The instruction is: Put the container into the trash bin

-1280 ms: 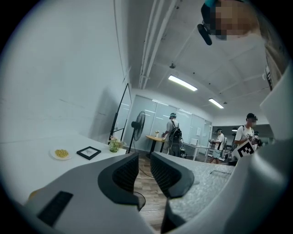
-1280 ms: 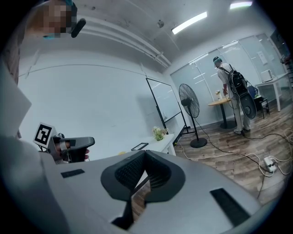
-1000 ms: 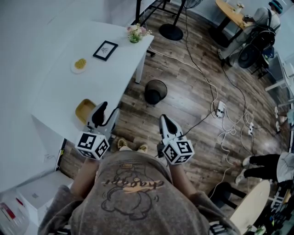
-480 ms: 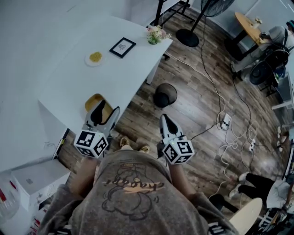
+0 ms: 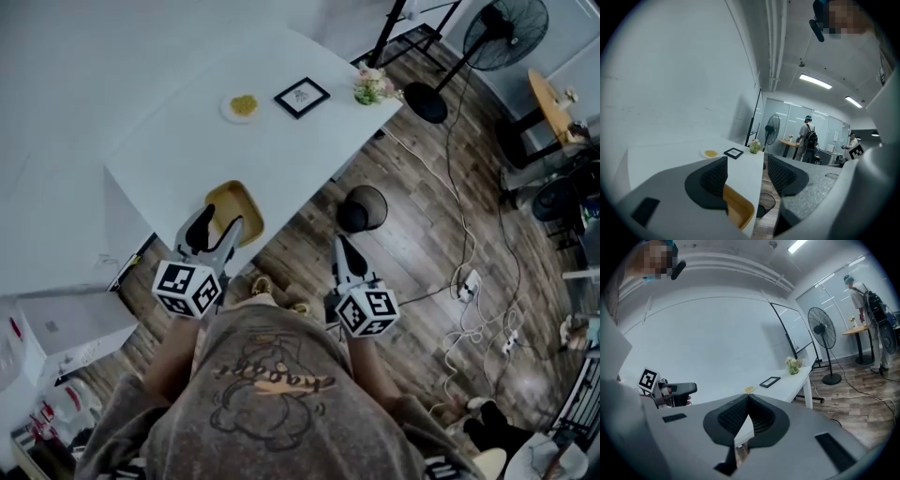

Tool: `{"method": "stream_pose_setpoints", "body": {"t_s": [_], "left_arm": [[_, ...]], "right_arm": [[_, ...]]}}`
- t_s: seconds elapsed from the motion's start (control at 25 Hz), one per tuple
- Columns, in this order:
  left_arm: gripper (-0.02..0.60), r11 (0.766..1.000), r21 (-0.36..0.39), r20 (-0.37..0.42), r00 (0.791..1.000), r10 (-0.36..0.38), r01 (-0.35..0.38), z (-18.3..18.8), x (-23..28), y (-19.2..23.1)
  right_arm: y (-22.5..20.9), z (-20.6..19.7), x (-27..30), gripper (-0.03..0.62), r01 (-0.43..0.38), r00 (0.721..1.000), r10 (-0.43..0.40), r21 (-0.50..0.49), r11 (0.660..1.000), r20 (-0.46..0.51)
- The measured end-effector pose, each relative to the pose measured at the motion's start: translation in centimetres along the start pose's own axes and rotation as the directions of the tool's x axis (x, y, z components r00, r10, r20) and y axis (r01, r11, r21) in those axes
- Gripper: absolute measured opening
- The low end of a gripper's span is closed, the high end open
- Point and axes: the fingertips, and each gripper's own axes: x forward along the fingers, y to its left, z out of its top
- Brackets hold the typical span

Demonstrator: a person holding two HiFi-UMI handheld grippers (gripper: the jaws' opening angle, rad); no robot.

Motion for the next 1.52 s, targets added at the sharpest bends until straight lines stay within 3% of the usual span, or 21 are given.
{"method": "stream_pose_setpoints", "body": {"t_s": [0.28, 0.52, 0.92, 1.52], "left_arm": [[0.25, 0.994, -0.046, -0.046, 0.994, 0.099, -0.101, -2.7, -0.2, 4.2], [0.25, 0.984, -0.108, -0.112, 0.985, 0.129, -0.141, -6.1, 0.6, 6.8], [0.25, 0.96, -0.156, -0.233, 0.953, 0.192, -0.232, -12.2, 1.9, 9.7], [0.246, 0.944, -0.173, -0.331, 0.919, 0.213, -0.28, -15.8, 3.1, 10.8]], "right_arm": [[0.7, -0.5, 1.5, 0.0, -0.019, 1.0, 0.02, 0.002, 1.0, -0.018], [0.0, -0.9, 1.1, 0.0, 0.017, 1.0, -0.017, 0.009, 1.0, -0.022], [-2.0, -1.1, -0.3, 0.0, 0.08, 0.997, -0.08, 0.016, 0.997, -0.019], [-2.9, -1.3, -0.8, 0.0, 0.113, 0.993, -0.112, 0.017, 0.993, -0.023]]}}
